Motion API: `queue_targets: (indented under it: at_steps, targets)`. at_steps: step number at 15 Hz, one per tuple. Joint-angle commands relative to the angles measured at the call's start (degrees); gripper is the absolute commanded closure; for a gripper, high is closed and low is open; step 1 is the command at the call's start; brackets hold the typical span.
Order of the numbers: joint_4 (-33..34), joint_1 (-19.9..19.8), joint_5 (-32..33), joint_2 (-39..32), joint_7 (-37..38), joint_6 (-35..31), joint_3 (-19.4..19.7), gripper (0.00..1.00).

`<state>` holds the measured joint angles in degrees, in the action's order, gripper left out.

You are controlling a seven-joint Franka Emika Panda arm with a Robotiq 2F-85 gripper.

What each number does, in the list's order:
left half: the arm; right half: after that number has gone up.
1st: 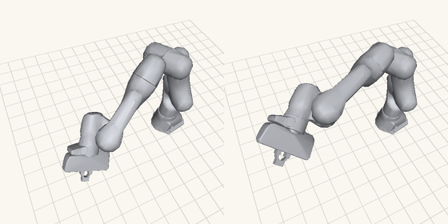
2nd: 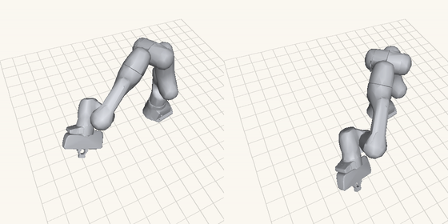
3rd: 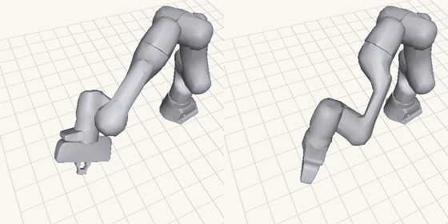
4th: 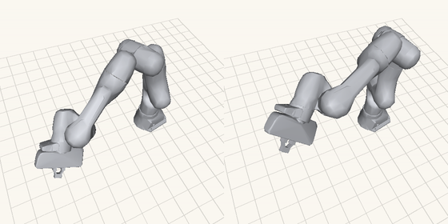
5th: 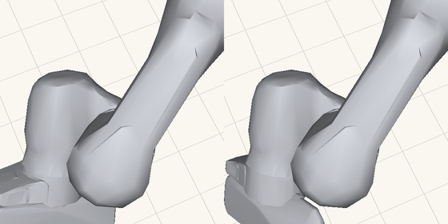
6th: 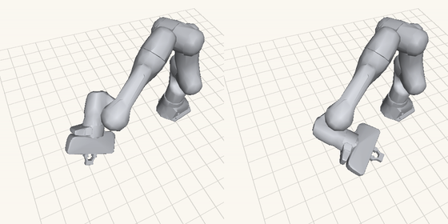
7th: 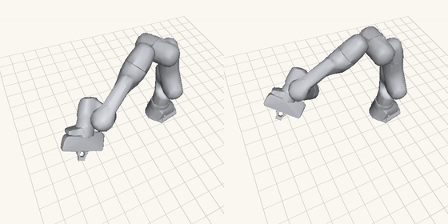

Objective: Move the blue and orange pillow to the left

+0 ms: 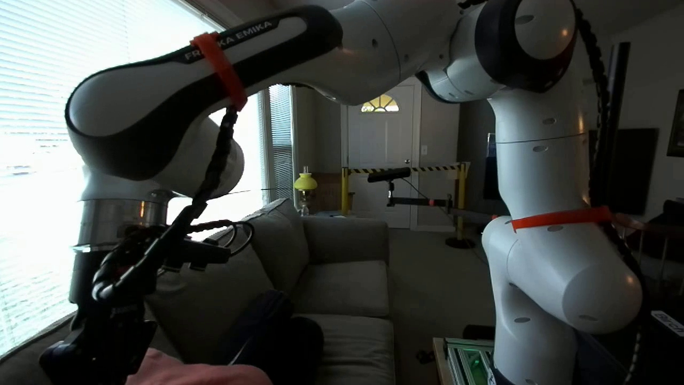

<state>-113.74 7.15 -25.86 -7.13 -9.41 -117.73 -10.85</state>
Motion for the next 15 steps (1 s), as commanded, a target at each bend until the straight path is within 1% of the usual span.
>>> queue_targets:
  at_steps: [1,3,5,9,15]
  targets:
    - [1.32,0.76,-4.54,0.97,-1.24,1.43,-0.83,1.00]
    - [0.60,1.26,-6.02,0.47,-0.95,-0.58,-1.18,1.00]
    - [0.27,1.58,-7.09,-0.19,-0.79,-0.91,-1.39,1.00]
    - [2.16,1.88,-7.89,-1.11,0.82,-2.54,-1.39,1.00]
    - [4.71,2.74,-11.70,-3.13,0.59,-10.20,-2.27,1.00]
